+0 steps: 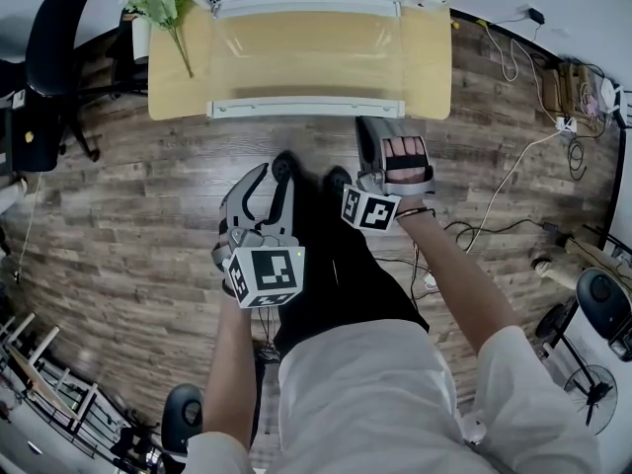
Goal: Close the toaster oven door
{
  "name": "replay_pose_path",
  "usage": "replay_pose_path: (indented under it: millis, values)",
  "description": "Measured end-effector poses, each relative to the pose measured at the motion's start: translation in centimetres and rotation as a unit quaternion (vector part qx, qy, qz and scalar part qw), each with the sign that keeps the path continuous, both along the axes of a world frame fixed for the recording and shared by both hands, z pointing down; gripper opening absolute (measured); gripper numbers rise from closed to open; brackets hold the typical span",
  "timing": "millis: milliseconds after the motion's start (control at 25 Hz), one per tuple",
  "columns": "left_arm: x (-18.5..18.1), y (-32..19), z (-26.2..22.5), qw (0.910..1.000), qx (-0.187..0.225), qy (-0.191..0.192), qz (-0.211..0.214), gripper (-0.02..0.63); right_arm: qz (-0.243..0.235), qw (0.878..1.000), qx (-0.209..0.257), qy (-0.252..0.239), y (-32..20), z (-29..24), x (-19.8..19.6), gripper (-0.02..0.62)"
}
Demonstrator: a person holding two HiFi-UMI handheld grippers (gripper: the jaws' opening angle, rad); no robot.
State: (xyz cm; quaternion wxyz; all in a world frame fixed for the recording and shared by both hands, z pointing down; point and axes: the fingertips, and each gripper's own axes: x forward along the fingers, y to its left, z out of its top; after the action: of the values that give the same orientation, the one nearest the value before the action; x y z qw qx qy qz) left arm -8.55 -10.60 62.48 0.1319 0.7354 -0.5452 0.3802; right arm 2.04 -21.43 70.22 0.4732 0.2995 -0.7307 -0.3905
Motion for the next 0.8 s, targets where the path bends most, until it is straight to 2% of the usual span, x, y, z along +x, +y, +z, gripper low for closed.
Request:
replay_pose_path:
  millis: [800]
  values:
    - [-0.6,-0.8,-4.6,0.9991,0.036,-0.016,-0.013,0.138,-0.013,0.999,0.008,-0.028,0.1,-5.7,0.1,0.075]
